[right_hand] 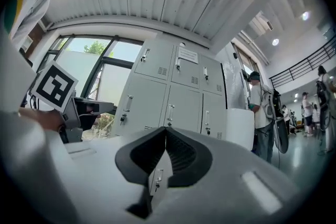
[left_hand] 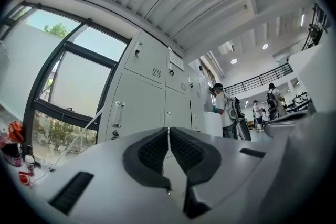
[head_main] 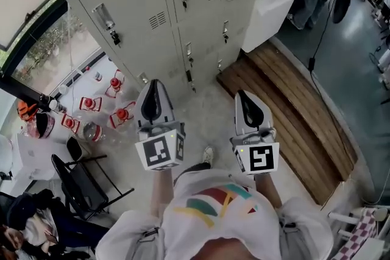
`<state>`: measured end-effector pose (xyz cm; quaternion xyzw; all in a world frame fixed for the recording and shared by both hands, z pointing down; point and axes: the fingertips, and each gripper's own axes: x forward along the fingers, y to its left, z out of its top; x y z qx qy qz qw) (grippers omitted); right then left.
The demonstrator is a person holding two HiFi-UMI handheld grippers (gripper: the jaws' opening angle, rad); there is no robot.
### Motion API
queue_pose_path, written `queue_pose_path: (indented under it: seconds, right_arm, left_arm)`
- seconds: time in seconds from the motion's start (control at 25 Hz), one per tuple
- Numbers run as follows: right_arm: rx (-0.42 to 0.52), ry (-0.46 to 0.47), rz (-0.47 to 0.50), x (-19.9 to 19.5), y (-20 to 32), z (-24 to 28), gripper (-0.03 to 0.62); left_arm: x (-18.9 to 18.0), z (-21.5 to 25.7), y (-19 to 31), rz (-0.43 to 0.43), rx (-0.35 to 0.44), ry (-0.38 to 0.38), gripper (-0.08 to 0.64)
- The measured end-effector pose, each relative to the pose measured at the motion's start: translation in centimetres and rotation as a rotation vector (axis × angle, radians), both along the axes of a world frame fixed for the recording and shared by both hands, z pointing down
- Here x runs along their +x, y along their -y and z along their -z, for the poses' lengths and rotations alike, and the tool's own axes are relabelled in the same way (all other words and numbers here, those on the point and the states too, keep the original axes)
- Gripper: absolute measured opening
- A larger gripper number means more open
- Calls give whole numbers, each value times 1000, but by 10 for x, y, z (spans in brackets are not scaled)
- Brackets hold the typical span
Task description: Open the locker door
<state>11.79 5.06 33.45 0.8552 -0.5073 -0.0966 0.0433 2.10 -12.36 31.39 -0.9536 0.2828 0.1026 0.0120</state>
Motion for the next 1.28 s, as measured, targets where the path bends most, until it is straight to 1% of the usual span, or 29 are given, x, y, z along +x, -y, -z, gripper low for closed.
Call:
queue_pose_path:
  seconds: [0.24, 0.56, 0.76, 0.88, 1.0, 1.16, 1.28]
  right_arm:
    - [-3, 8, 28, 43, 52, 7, 5]
    - [8, 25, 100, 77, 94, 7, 5]
    - [14, 19, 161, 103, 116, 13, 5]
    - [29, 18, 180, 119, 126, 17, 5]
    - [42, 15, 196, 132, 134, 22, 5]
    - [41, -2, 230, 140, 145, 24, 5]
    - [39, 5, 300, 135, 157, 27, 6]
  left_arm:
    - [49, 8, 40, 1, -4, -4, 23]
    - [88, 14, 56, -2, -23, 13, 23]
    - [118, 7, 67, 36, -48, 32, 23]
    - [134, 11, 73, 45, -40, 36, 23]
    - [141, 18, 79, 74, -31, 32, 23]
    - [140, 24, 87, 122, -27, 7, 23]
    - [130, 27, 93, 167, -21, -3, 23]
